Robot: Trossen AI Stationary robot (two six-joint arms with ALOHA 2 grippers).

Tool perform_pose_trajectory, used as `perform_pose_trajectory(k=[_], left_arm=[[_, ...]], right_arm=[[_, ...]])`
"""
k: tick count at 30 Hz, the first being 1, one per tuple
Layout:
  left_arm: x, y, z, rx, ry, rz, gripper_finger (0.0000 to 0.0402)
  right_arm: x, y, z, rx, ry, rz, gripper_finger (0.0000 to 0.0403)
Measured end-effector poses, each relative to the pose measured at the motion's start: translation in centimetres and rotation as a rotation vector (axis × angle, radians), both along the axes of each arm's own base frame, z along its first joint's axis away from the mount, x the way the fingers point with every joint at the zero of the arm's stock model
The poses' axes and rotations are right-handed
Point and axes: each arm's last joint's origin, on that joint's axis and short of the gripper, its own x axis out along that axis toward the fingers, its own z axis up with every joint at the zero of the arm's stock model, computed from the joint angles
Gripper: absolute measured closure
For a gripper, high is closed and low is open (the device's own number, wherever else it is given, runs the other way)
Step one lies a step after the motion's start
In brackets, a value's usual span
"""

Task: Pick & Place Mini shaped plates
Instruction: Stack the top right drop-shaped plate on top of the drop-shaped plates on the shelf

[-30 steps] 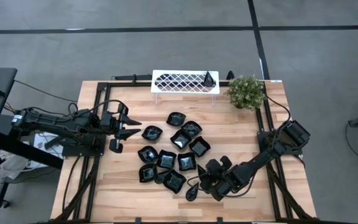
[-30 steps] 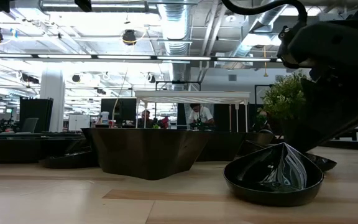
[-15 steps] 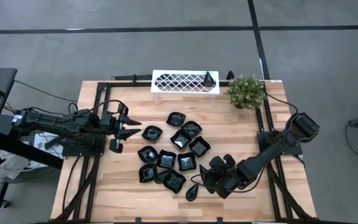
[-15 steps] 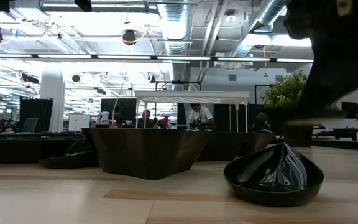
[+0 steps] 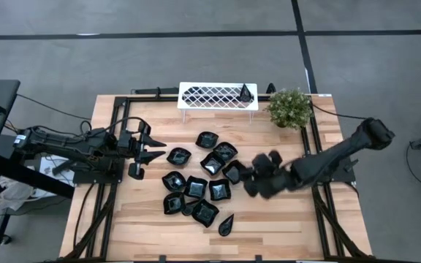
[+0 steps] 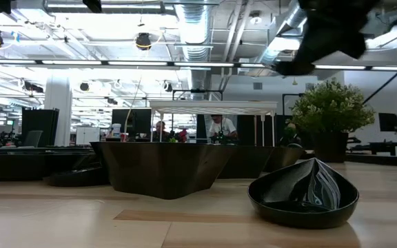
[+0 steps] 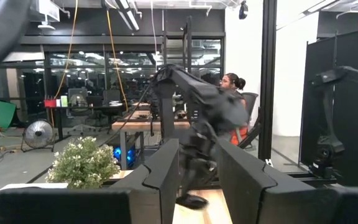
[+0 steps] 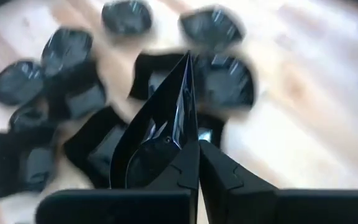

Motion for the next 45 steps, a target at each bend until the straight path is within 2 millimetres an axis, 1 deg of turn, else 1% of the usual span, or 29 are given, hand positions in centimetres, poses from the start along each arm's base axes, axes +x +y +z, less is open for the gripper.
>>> perform_pose_trajectory(k=[2,6,10,13,16,19,20,23,25,29,30,33,36,39,45], left_arm=[[0.0,0.0,0.0,0.000,-0.001,0.000,0.0293],[0.0,0.0,0.1,-0.001,-0.006,0.000,0.0293],[0.0,0.0,0.1,-0.001,-0.007,0.000,0.0293],[0.0,0.0,0.1,-0.001,-0.007,0.000,0.0293],[0.0,0.0,0.1,-0.001,-0.009,0.000,0.0293],[0.0,0.0,0.1,-0.001,-0.009,0.000,0.0293],[0.0,0.0,0.1,-0.001,-0.010,0.000,0.0293],[0.0,0.0,0.1,-0.001,-0.010,0.001,0.0293],[0.0,0.0,0.1,0.000,-0.011,0.001,0.0293],[0.0,0.0,0.1,0.002,-0.011,0.001,0.0293],[0.0,0.0,0.1,0.002,-0.011,0.002,0.0293],[0.0,0.0,0.1,0.002,-0.011,0.002,0.0293],[0.0,0.0,0.1,0.002,-0.011,0.002,0.0293],[0.0,0.0,0.1,0.002,-0.011,0.002,0.0293],[0.0,0.0,0.1,0.002,-0.011,0.002,0.0293]], right_arm=[[-0.1,-1.9,1.0,-0.029,-0.001,0.012,0.0403],[-0.4,-5.9,2.9,-0.073,-0.045,-0.022,0.0403],[-0.6,-10.1,4.3,-0.092,-0.099,-0.053,0.0403],[-0.5,-13.2,4.7,-0.082,-0.134,-0.060,0.0403],[-0.8,-16.1,4.7,-0.072,-0.147,-0.063,0.0403],[-1.3,-19.0,4.7,-0.091,-0.144,-0.133,0.0403],[-1.6,-19.9,4.7,-0.098,-0.125,-0.161,0.0403],[-2.1,-22.2,5.7,-0.148,-0.126,-0.204,0.0403],[-2.3,-23.5,5.9,-0.154,-0.113,-0.221,0.0403],[-2.0,-25.7,6.0,-0.151,-0.103,-0.216,0.0403],[-1.9,-26.1,5.7,-0.152,-0.088,-0.214,0.0403],[-1.3,-27.5,4.1,-0.139,-0.015,-0.207,0.0403],[-0.8,-28.5,2.9,-0.126,0.008,-0.218,0.0403],[-0.5,-29.1,2.3,-0.122,0.013,-0.226,0.0403],[-0.3,-29.2,2.4,-0.131,-0.002,-0.226,0.0403]])
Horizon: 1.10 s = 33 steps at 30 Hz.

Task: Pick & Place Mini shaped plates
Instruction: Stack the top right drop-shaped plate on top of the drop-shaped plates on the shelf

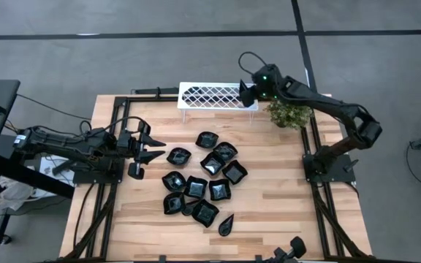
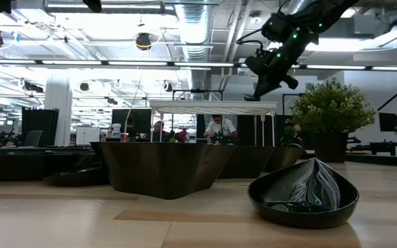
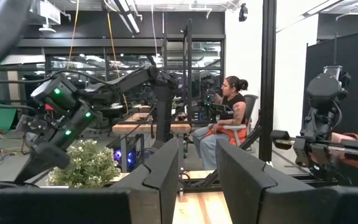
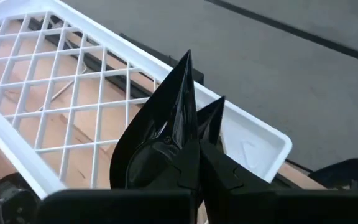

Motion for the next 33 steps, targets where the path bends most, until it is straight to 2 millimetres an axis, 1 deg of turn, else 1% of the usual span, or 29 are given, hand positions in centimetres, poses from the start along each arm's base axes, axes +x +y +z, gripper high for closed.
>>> perform_pose_trajectory(k=[15,21,28,30,33], left_arm=[[0.00,0.00,0.00,0.000,0.000,0.000,0.0293],[0.00,0.00,0.00,0.000,0.000,0.000,0.0293],[0.00,0.00,0.00,0.000,0.000,0.000,0.0293],[0.00,0.00,0.00,0.000,0.000,0.000,0.0293],[0.00,0.00,0.00,0.000,0.000,0.000,0.0293]], right_arm=[[0.00,0.09,-0.08,0.012,0.002,-0.006,0.0403],[-0.22,0.09,-0.24,0.002,0.043,-0.045,0.0403],[-0.26,0.16,-0.33,0.008,0.053,-0.046,0.0403],[-0.25,0.17,-0.32,0.009,0.052,-0.044,0.0399],[-0.17,0.27,-0.32,0.009,0.052,-0.040,0.0378]])
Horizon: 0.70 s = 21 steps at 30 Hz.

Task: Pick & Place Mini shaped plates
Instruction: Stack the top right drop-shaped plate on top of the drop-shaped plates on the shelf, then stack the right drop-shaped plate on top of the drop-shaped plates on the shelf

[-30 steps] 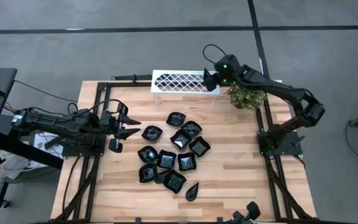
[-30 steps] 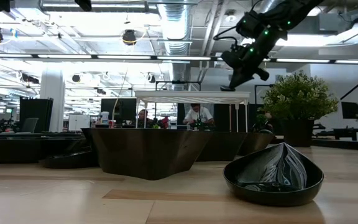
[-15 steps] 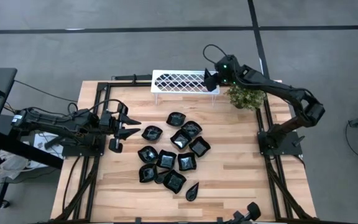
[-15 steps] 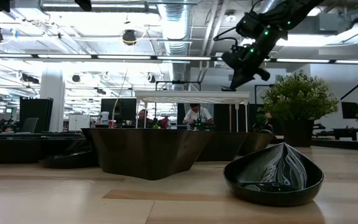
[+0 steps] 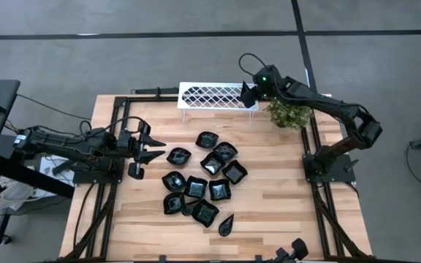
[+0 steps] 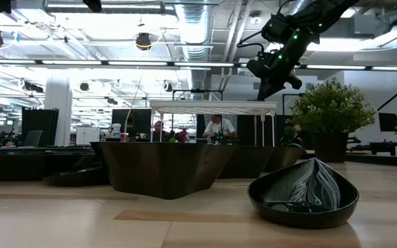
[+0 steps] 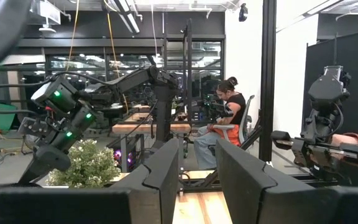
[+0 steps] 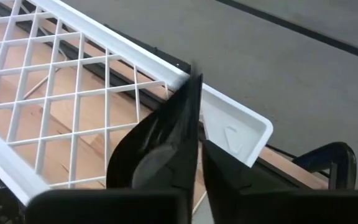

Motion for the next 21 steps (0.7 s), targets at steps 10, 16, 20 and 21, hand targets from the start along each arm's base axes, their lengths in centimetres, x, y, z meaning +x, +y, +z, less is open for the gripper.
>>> perform_pose_trajectory(k=[10,16,20,21], left_arm=[[0.0,0.0,0.0,0.000,0.000,0.000,0.0293],[0.0,0.0,0.0,0.000,0.000,0.000,0.0293],[0.0,0.0,0.0,0.000,0.000,0.000,0.0293],[0.0,0.0,0.0,0.000,0.000,0.000,0.0293]], right_arm=[[0.1,0.0,0.1,0.000,-0.018,-0.010,0.0317],[0.4,0.2,0.3,-0.033,-0.021,-0.018,0.0320],[0.5,1.3,1.4,-0.119,0.002,-0.049,0.0321],[0.5,1.7,1.8,-0.141,0.002,-0.057,0.0321]])
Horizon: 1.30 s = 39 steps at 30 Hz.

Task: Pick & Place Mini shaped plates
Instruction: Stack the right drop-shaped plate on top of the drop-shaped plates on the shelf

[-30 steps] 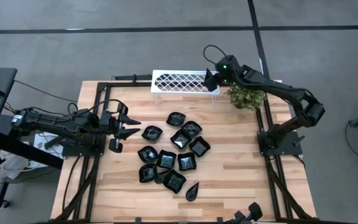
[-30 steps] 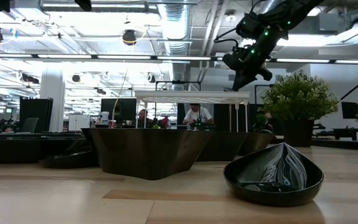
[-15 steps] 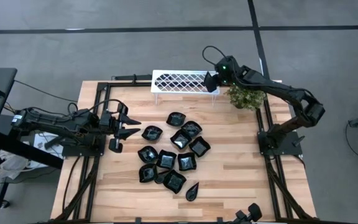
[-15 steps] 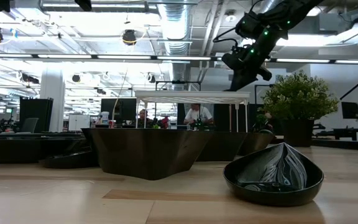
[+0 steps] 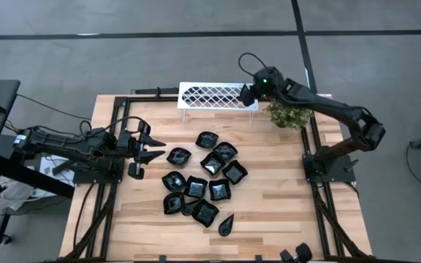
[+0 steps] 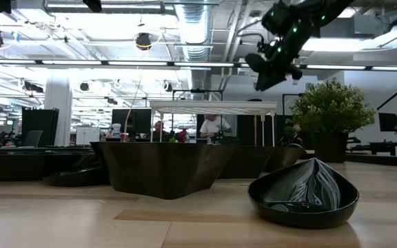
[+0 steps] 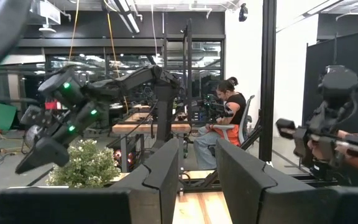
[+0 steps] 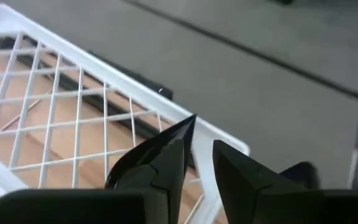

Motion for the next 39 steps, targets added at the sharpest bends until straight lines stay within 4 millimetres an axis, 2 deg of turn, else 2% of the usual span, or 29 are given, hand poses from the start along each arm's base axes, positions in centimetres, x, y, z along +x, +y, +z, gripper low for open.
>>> perform_pose_trajectory(k=[5,11,14,18,24,27,30,36,39], left_arm=[[0.0,0.0,0.0,0.000,0.000,0.000,0.0293],[0.0,0.0,0.2,0.022,-0.019,0.006,0.0293],[-0.1,0.1,0.8,0.042,-0.082,0.041,0.0293],[-0.2,0.4,1.2,0.021,-0.127,0.127,0.0293],[0.5,0.4,0.6,-0.016,-0.088,0.172,0.0293],[1.6,0.2,-0.3,-0.033,-0.049,0.154,0.0293],[3.3,0.1,-1.0,-0.044,-0.061,0.182,0.0293],[8.9,-0.1,-3.9,-0.078,0.116,0.210,0.0293],[10.5,-0.5,-5.6,-0.051,0.236,0.178,0.0293]], right_arm=[[0.2,3.6,2.3,-0.120,-0.018,0.049,0.0321],[0.5,10.5,2.5,-0.238,-0.057,0.211,0.0321],[0.4,14.3,1.2,-0.279,-0.092,0.319,0.0321],[-0.2,19.2,-1.8,-0.323,-0.152,0.467,0.0321],[-1.8,24.9,-6.1,-0.350,-0.232,0.673,0.0321],[-2.5,26.8,-8.2,-0.388,-0.151,0.798,0.0321],[-2.7,27.9,-9.5,-0.411,-0.095,0.857,0.0321],[-2.3,28.2,-10.5,-0.444,-0.034,0.845,0.0321],[-2.2,28.2,-10.6,-0.451,-0.022,0.846,0.0321]])
